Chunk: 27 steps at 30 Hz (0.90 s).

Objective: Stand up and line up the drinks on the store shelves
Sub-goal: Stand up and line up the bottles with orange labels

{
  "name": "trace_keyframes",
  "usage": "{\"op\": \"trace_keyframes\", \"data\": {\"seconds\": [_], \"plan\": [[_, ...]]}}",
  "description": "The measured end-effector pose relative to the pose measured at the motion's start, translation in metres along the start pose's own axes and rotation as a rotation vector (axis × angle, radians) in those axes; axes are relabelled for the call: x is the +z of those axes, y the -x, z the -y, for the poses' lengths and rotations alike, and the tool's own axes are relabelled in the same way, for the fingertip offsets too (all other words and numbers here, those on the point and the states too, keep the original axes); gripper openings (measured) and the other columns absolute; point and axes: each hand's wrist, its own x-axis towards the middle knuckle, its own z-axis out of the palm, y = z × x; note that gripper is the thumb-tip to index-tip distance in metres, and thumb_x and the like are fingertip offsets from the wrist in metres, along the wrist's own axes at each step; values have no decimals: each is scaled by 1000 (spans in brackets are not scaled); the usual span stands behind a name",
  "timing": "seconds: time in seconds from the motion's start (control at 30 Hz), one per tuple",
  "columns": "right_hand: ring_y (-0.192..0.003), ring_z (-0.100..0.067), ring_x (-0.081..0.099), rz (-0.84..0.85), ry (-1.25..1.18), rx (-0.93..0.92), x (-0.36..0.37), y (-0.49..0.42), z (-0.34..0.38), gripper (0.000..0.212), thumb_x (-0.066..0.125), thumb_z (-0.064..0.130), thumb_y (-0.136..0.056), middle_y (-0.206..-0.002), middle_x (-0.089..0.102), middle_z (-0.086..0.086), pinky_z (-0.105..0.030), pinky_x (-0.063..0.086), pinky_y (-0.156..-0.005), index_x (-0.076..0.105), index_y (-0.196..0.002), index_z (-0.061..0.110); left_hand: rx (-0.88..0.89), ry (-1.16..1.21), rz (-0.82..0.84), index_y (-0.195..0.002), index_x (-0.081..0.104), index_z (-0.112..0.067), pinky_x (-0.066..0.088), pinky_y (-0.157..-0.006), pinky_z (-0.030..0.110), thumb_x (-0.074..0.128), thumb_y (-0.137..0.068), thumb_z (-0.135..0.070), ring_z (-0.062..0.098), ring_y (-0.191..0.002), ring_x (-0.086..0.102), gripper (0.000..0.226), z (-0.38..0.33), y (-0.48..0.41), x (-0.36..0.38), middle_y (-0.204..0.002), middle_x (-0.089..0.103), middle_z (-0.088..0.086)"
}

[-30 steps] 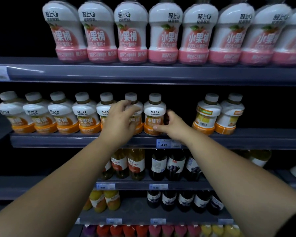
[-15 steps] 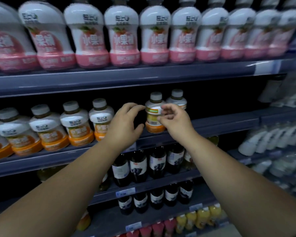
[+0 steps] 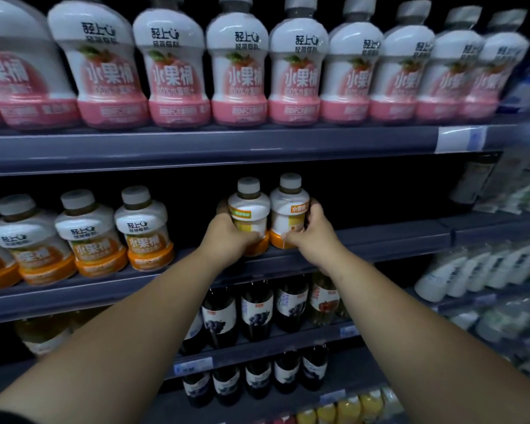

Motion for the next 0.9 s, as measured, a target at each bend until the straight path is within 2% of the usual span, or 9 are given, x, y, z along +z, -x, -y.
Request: {"op": "trace_keyframes", "data": {"seconds": [0.07,0.23,0.4,0.5,0.6,0.67,0.73,0.8,0.9], "plan": [[-105,-18,61,6,26,-8,3,-1,-1,72,82,9,-76,-116,62,1,-30,47,-84,41,-133,20,1,-17,-33,-106,46,-29,51,-88,32,88,-69,-15,18,-96,64,58,3,2,-4,-102,64,0],[-107,-17,59,40,69,-31,10,0,2,68,82,13,-78,-114,58,4,-29,44,-85,41,-132,20,-29,-27,-26,-128,44,-17,51,-89,35,90,-66,-22,17,-102,63,77,17,4,-30,-112,65,0],[-109,-14,55,31,-1,-10,19,-4,14,90,86,17,-75,-119,55,6,-30,44,-90,33,-147,20,-50,52,34,-135,38,-20,52,-88,28,90,-67,-14,12,-107,63,86,18,7,-47,-115,63,-5],[-112,-17,57,31,-36,-14,25,-4,14,94,82,10,-77,-120,56,3,-29,45,-90,26,-152,21,-11,101,-20,-139,34,-22,52,-86,23,94,-60,-23,5,-105,62,99,6,3,-39,-116,63,-7],[-118,-17,54,-1,-28,-8,21,0,6,94,83,17,-77,-130,54,1,-33,47,-95,26,-152,22,-7,87,-86,-137,37,-20,54,-86,28,92,-63,-35,9,-103,64,93,0,-2,-34,-114,65,-6],[-116,-17,52,-153,17,-59,16,8,0,85,82,23,-76,-129,50,1,-36,50,-95,34,-146,24,-7,39,-85,-137,42,-21,53,-88,30,88,-65,-44,9,-106,63,88,3,-3,-40,-117,65,-6],[-102,-15,54,-291,43,-184,17,24,-1,63,80,22,-79,-112,50,4,-38,53,-86,46,-131,27,-16,51,-40,-137,44,-22,52,-90,30,85,-72,-42,9,-108,63,80,8,-1,-50,-119,65,-7],[-94,-14,57,-239,8,-292,27,38,2,47,77,18,-82,-104,52,5,-39,56,-82,52,-120,31,-23,100,21,-138,44,-19,52,-90,28,80,-80,-30,11,-110,63,69,7,2,-60,-119,66,-7],[-108,-9,58,-42,-28,-282,55,50,8,48,75,16,-87,-120,58,5,-36,54,-95,52,-127,30,-7,-46,46,-141,42,-20,48,-96,31,71,-89,-30,14,-115,60,61,-1,8,-69,-126,63,-5]]}}
